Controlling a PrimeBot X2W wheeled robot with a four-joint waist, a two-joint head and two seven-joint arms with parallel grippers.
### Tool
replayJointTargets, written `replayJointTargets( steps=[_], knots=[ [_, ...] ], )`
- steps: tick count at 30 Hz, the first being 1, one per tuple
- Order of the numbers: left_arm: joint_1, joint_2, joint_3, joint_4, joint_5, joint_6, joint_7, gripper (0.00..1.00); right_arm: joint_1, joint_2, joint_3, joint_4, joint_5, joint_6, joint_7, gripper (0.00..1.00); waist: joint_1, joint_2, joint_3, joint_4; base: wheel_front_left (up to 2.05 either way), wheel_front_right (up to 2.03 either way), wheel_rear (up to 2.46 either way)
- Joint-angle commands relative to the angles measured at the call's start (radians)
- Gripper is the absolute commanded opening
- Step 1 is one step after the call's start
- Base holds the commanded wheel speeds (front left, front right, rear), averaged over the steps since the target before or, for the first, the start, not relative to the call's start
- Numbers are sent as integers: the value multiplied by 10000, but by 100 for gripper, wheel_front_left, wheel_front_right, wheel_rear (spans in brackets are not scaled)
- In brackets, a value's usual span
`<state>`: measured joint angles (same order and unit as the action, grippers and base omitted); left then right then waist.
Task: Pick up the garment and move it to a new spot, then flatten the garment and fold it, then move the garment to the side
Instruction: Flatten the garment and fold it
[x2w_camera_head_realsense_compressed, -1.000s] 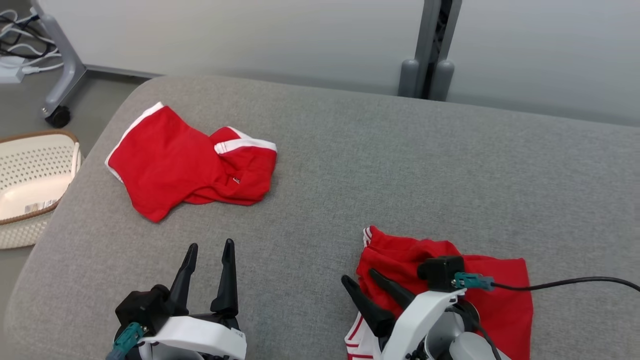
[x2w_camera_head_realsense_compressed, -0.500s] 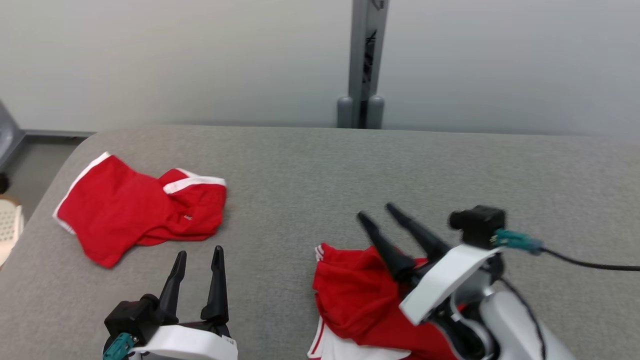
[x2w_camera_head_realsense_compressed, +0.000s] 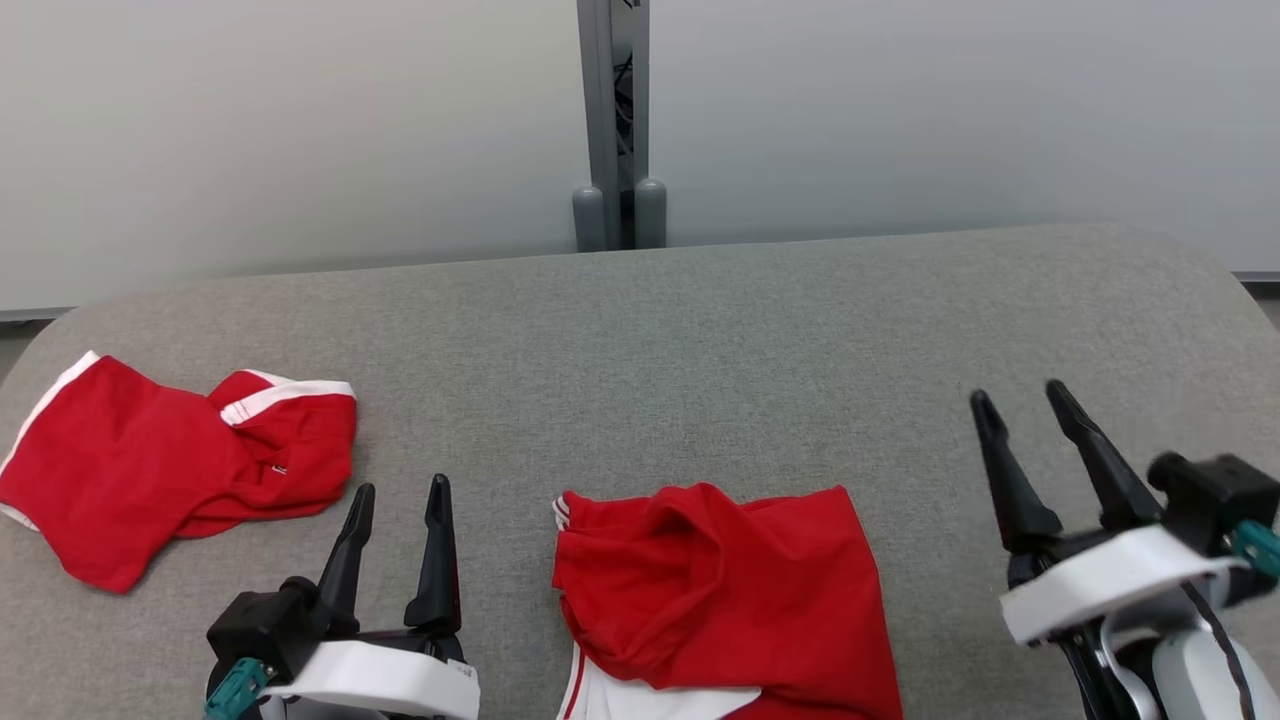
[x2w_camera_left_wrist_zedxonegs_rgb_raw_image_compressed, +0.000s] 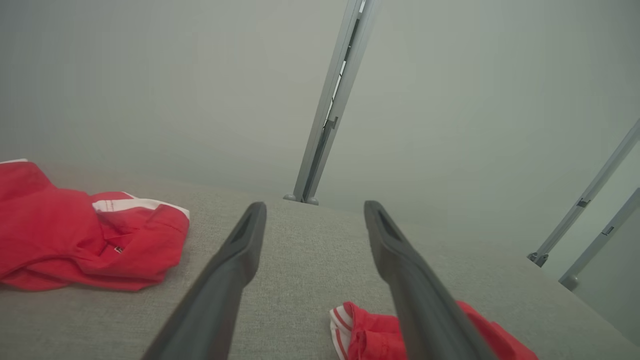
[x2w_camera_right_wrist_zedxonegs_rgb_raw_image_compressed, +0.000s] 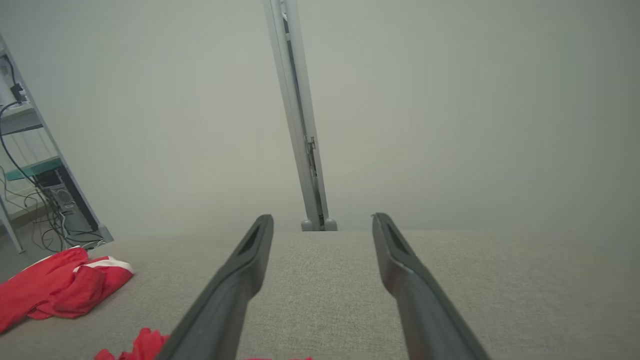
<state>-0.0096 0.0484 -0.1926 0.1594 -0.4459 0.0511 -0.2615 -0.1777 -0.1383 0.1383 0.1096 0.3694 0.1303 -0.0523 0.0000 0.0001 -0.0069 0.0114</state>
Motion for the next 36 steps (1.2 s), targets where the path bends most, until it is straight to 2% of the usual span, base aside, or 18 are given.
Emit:
replayJointTargets(
  steps=[1,5,8,18,20,21,29,36],
  knots=[
    [-148,41,45,-61,-67,38,-36,100,321,64,-261,-60,-234,9,-289,100,0,-1,80,-92,0,0,0],
    [-80,41,134,-74,-14,34,-36,100,888,225,-649,110,-593,9,-673,100,0,-1,144,-203,0,0,0],
    [-38,43,155,-57,25,21,-36,100,1048,402,-815,228,-298,9,-798,100,0,-1,155,-246,0,0,0],
    [-111,42,74,20,78,-76,-36,100,1078,352,-559,462,-532,9,-987,100,0,-1,195,-97,0,0,0],
    [-151,42,32,35,77,-77,-36,100,1205,363,-370,549,-446,9,-975,20,0,-1,272,14,0,0,0],
    [-183,43,13,41,80,-77,-36,100,1261,339,-253,601,-400,9,-1020,0,0,-1,323,78,0,0,0],
    [-384,38,-32,107,188,-126,-36,100,1153,473,1247,1290,131,7,-1316,0,0,-1,777,605,0,0,0],
    [-694,42,-157,174,206,-170,-35,100,369,584,2320,2846,789,7,-1674,0,0,-1,1113,1377,0,0,0]
  ],
)
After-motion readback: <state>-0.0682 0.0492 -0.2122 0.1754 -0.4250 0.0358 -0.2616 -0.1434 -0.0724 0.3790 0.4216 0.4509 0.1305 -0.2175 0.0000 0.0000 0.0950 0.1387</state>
